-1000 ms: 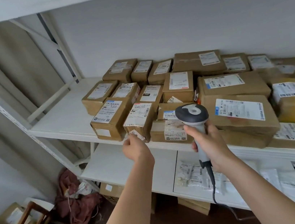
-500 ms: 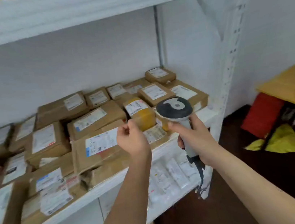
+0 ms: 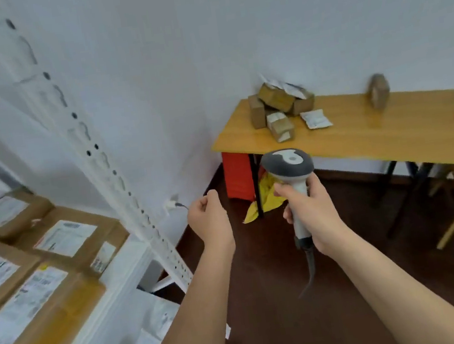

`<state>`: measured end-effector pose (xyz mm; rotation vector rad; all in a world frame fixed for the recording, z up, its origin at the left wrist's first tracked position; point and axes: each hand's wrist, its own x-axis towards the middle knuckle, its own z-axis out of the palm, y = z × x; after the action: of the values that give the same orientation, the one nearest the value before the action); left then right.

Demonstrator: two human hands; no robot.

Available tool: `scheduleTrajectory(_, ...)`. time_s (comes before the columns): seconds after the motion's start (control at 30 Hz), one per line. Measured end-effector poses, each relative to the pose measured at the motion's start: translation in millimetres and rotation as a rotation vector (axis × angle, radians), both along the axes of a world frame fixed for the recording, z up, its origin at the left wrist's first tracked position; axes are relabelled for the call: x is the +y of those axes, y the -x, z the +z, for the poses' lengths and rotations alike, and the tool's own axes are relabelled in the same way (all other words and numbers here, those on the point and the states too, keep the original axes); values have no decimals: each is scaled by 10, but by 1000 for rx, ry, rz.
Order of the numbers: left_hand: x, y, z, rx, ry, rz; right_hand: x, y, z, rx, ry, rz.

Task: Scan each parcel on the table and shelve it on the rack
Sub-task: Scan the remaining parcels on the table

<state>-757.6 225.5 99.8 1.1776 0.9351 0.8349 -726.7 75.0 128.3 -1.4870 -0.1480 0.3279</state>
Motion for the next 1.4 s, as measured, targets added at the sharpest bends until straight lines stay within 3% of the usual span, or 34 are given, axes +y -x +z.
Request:
scheduleTrajectory(0.6, -637, -4435, -417, 190, 172, -377, -959, -3960, -236, 157, 24, -340)
scheduleTrajectory(0.9, -1015, -6872, -717, 301, 210, -682, -1286, -5776, -358, 194, 92, -612)
scheduleTrajectory(1.2, -1903, -8426, -957, 405, 193, -941, -1931, -7137, -505, 257, 111, -775)
scheduleTrajectory(1.4, -2508, -9416, -1303, 505, 201, -959, -2393, -8233, -803, 318, 114, -708)
